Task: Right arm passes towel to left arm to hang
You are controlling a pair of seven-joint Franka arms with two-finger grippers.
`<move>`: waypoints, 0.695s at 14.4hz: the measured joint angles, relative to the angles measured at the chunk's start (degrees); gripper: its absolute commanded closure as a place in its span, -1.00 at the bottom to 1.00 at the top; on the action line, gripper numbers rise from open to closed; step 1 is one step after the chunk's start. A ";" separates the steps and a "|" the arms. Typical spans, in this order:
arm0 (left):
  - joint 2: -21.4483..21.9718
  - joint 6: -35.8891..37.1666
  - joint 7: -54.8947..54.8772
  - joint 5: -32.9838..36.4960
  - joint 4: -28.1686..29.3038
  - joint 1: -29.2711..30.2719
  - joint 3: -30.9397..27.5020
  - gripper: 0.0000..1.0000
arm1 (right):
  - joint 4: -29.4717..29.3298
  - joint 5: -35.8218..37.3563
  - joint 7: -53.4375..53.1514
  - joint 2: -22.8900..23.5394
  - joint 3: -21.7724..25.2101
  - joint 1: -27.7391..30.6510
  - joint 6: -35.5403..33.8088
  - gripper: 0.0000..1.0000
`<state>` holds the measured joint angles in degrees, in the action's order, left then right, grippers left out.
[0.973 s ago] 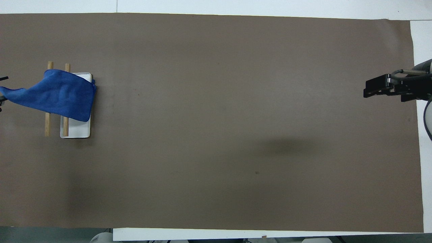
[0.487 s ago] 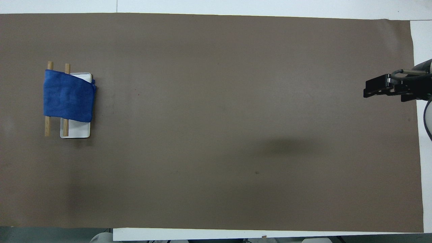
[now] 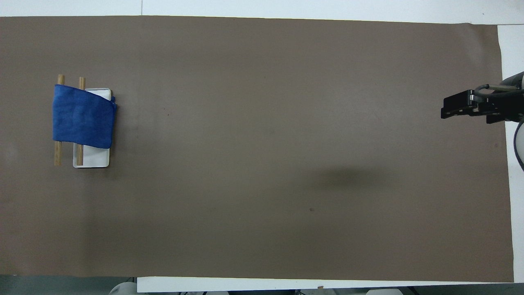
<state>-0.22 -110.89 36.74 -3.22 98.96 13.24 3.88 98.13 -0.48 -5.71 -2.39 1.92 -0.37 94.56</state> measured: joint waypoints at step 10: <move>1.27 30.07 -28.81 2.73 -8.38 -12.39 0.65 -1.00 | 0.00 0.00 0.00 0.00 0.00 0.00 0.00 -1.00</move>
<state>1.06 -80.83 7.93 -0.48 90.58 0.85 4.54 98.13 -0.48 -5.71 -2.39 1.92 -0.37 94.56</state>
